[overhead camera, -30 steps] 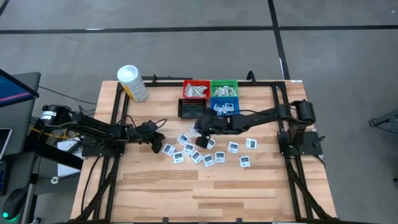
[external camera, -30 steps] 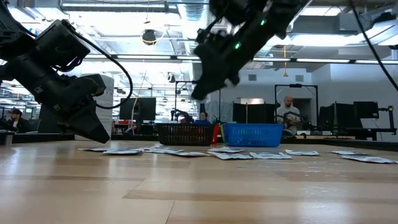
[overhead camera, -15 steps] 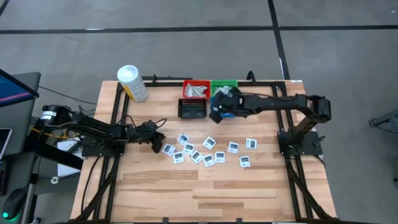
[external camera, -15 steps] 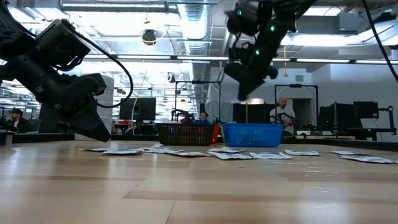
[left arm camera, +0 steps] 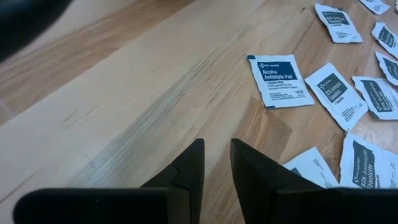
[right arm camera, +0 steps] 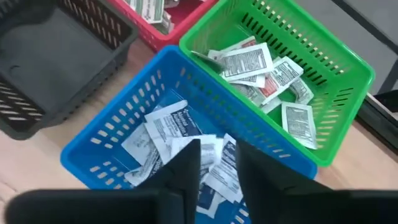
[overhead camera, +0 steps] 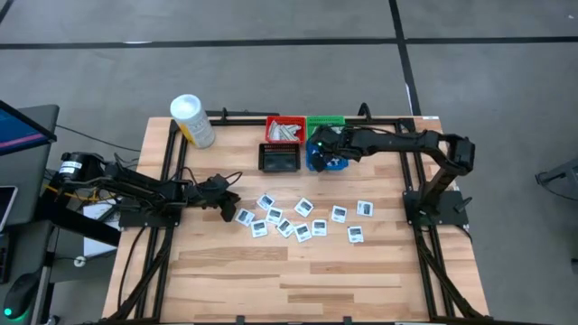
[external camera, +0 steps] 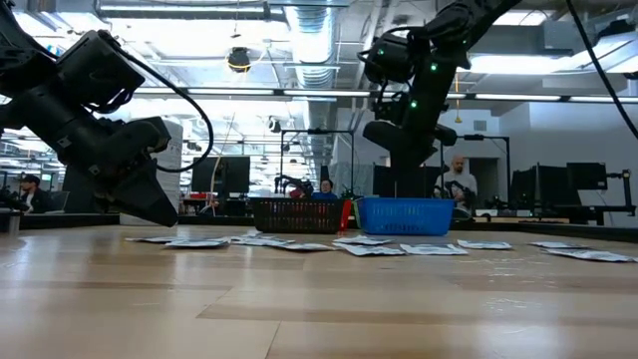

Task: Pick & Place First Aid Supplies
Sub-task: Put the alcohol pad into the blue basket

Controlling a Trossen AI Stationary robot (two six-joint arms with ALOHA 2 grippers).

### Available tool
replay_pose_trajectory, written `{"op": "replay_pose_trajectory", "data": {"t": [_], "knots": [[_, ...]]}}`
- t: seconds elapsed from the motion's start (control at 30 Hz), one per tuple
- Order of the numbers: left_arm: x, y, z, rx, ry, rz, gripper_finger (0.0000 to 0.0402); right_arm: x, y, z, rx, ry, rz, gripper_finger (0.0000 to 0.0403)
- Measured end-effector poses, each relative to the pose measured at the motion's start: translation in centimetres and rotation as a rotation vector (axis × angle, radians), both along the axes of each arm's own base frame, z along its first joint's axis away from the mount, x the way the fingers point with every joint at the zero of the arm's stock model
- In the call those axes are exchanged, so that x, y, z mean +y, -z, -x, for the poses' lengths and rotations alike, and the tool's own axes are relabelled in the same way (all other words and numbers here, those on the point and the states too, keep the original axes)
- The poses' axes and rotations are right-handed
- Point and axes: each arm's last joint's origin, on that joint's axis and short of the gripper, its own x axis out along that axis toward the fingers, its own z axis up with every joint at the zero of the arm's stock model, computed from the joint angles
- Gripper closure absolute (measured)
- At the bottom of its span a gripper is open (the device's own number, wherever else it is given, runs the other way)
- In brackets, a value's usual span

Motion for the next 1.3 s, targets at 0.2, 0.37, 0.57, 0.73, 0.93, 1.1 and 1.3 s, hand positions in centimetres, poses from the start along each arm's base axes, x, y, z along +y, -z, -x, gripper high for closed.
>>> {"op": "replay_pose_trajectory", "data": {"t": [0.2, 0.37, 0.57, 0.73, 0.93, 1.1, 1.3], "knots": [[0.0, 0.0, 0.0, -0.003, -0.008, 0.009, 0.0323, 0.1, 0.0, -0.2, -0.024, 0.007, -0.001, 0.0284], [0.0, 0.0, 0.0, -0.003, -0.008, 0.009, 0.0323, 1.7, -0.7, -2.0, -0.121, -0.178, 0.027, 0.0282], [0.0, 0.0, 0.0, -0.002, -0.005, 0.007, 0.0323, 5.6, -1.9, -4.9, -0.256, -0.504, 0.151, 0.029], [0.0, 0.0, 0.0, -0.002, -0.004, 0.005, 0.0323, 8.4, -0.6, -7.2, -0.332, -0.615, 0.204, 0.0294], [0.0, 0.0, 0.0, -0.002, -0.003, 0.005, 0.0323, 11.0, 3.7, -9.4, -0.324, -0.645, 0.147, 0.0295], [0.0, 0.0, 0.0, -0.002, 0.0, 0.009, 0.0323, 12.2, 5.5, -11.1, -0.329, -0.632, 0.103, 0.0294], [0.0, 0.1, 0.1, 0.002, 0.001, 0.009, 0.0323, 13.3, 7.6, -12.7, -0.307, -0.676, 0.067, 0.0295]]}}
